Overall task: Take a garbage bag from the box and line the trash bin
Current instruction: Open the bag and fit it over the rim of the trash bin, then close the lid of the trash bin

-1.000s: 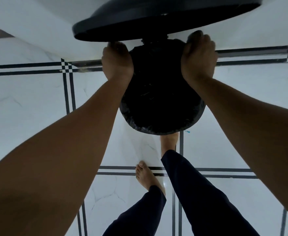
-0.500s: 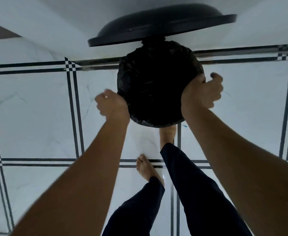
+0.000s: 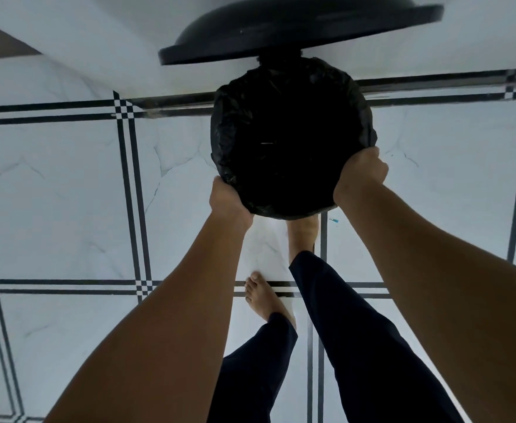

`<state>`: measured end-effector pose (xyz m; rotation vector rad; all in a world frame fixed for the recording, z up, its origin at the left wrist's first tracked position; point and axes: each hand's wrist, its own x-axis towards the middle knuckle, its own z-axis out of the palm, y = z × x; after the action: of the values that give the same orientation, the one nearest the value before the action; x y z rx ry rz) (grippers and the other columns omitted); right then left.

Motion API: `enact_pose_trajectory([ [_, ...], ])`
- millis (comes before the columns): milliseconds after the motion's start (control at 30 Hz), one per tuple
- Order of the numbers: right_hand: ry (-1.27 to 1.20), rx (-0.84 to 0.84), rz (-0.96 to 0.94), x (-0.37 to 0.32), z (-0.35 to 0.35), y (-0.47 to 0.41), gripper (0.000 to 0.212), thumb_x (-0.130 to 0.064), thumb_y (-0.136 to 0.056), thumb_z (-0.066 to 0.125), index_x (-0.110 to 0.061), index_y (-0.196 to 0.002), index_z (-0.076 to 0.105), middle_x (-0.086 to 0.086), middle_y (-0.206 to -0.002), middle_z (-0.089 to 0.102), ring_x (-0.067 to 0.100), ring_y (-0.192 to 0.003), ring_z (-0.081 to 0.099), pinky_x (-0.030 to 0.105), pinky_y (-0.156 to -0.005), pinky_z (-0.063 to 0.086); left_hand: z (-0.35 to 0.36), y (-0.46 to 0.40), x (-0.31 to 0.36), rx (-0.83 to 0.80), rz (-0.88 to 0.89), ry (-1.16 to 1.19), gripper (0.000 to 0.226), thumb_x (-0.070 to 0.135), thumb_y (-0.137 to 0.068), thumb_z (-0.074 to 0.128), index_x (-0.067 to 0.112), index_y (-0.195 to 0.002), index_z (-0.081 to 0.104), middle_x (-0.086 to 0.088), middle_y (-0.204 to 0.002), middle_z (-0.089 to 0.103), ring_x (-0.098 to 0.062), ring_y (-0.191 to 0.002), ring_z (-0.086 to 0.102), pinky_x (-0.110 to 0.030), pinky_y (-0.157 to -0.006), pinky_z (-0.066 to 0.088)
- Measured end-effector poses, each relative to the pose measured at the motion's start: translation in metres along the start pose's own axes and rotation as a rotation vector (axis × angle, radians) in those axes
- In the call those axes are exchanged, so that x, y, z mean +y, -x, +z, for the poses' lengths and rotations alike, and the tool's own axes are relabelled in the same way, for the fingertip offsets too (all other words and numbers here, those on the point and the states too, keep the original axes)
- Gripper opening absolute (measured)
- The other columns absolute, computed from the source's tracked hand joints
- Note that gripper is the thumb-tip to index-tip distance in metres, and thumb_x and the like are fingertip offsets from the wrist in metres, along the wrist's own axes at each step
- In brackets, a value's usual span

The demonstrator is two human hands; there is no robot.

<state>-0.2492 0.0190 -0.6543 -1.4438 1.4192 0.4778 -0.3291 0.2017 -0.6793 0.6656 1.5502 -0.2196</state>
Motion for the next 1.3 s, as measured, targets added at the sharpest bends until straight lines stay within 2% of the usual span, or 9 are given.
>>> enact_pose_trajectory([
  [100, 0.24, 0.138, -0.155, 0.002, -0.003, 0.016, 0.05, -0.049, -0.105, 0.033, -0.016, -0.142, 0.043, 0.006, -0.139, 0.053, 0.03, -0.125, 0.051, 0.045, -0.105, 0.042, -0.006, 0.025, 0.004, 0.125, 0.081, -0.124, 0.049, 0.046, -0.104, 0.038, 0.016, -0.136, 0.059, -0.006, -0.122, 0.07, -0.023, -0.109, 0.067, -0.035, -0.095, 0.052],
  [200, 0.403, 0.205, -0.466, 0.006, -0.003, 0.049, 0.049, -0.043, -0.103, 0.044, -0.012, -0.141, 0.047, 0.01, -0.137, 0.057, 0.033, -0.128, 0.05, 0.05, -0.105, 0.044, -0.005, 0.05, 0.006, 0.233, 0.225, -0.261, 0.046, 0.045, -0.103, 0.04, 0.008, -0.119, 0.062, -0.009, -0.108, 0.068, -0.029, -0.105, 0.064, -0.037, -0.086, 0.048],
  [333, 0.504, 0.098, -0.942, 0.018, -0.009, 0.097, 0.049, -0.035, -0.099, 0.049, -0.007, -0.138, 0.053, 0.013, -0.134, 0.059, 0.033, -0.127, 0.051, 0.047, -0.106, 0.044, -0.002, 0.096, 0.01, 0.284, 0.687, -0.541, 0.039, 0.044, -0.103, 0.048, 0.01, -0.116, 0.062, -0.001, -0.11, 0.066, -0.021, -0.104, 0.061, -0.037, -0.093, 0.051],
  [433, 0.623, 0.042, -1.157, 0.018, -0.022, 0.13, 0.048, -0.034, -0.101, 0.045, -0.008, -0.14, 0.052, 0.011, -0.136, 0.058, 0.03, -0.129, 0.049, 0.04, -0.108, 0.038, -0.004, 0.142, 0.014, 0.203, 1.055, -0.63, 0.02, 0.032, -0.102, 0.055, 0.015, -0.11, 0.062, 0.014, -0.095, 0.057, -0.007, -0.09, 0.053, -0.021, -0.087, 0.045],
  [633, 0.627, 0.18, -1.5, -0.01, -0.052, 0.188, 0.035, -0.028, -0.1, 0.048, -0.012, -0.129, 0.061, 0.008, -0.121, 0.063, 0.027, -0.113, 0.056, 0.043, -0.095, 0.046, -0.006, 0.204, 0.035, 0.14, 1.536, -0.779, 0.038, 0.03, -0.1, 0.054, 0.011, -0.133, 0.057, -0.006, -0.135, 0.059, -0.02, -0.127, 0.05, -0.028, -0.107, 0.03],
  [833, 0.713, 0.277, -1.678, -0.06, -0.057, 0.208, 0.043, -0.03, -0.103, 0.041, -0.009, -0.137, 0.058, 0.016, -0.146, 0.052, 0.035, -0.14, 0.043, 0.048, -0.114, 0.035, 0.02, 0.233, 0.075, 0.074, 1.643, -1.082, 0.051, 0.038, -0.106, 0.036, 0.012, -0.149, 0.048, -0.015, -0.156, 0.044, -0.033, -0.146, 0.037, -0.05, -0.116, 0.03],
  [933, 0.839, 0.279, -1.738, -0.074, -0.055, 0.197, 0.05, -0.037, -0.107, 0.034, -0.008, -0.144, 0.053, 0.014, -0.149, 0.052, 0.034, -0.144, 0.04, 0.05, -0.119, 0.028, 0.032, 0.23, 0.092, 0.028, 1.607, -1.288, 0.055, 0.041, -0.107, 0.028, 0.014, -0.152, 0.045, -0.013, -0.158, 0.044, -0.032, -0.149, 0.034, -0.05, -0.118, 0.028],
  [1033, 0.912, 0.2, -1.739, -0.075, -0.054, 0.187, 0.051, -0.038, -0.107, 0.034, -0.006, -0.141, 0.056, 0.013, -0.145, 0.057, 0.033, -0.14, 0.045, 0.052, -0.119, 0.028, 0.034, 0.218, 0.1, -0.021, 1.649, -1.418, 0.057, 0.042, -0.107, 0.021, 0.015, -0.146, 0.053, -0.007, -0.148, 0.056, -0.028, -0.139, 0.047, -0.049, -0.114, 0.037],
  [1300, 1.098, 0.009, -1.543, -0.056, -0.052, 0.174, 0.053, -0.038, -0.106, 0.026, -0.011, -0.144, 0.051, 0.014, -0.149, 0.053, 0.033, -0.143, 0.042, 0.051, -0.12, 0.03, 0.013, 0.195, 0.08, -0.118, 1.666, -1.502, 0.055, 0.038, -0.107, 0.027, 0.011, -0.14, 0.061, -0.013, -0.142, 0.062, -0.026, -0.138, 0.052, -0.043, -0.119, 0.035],
])
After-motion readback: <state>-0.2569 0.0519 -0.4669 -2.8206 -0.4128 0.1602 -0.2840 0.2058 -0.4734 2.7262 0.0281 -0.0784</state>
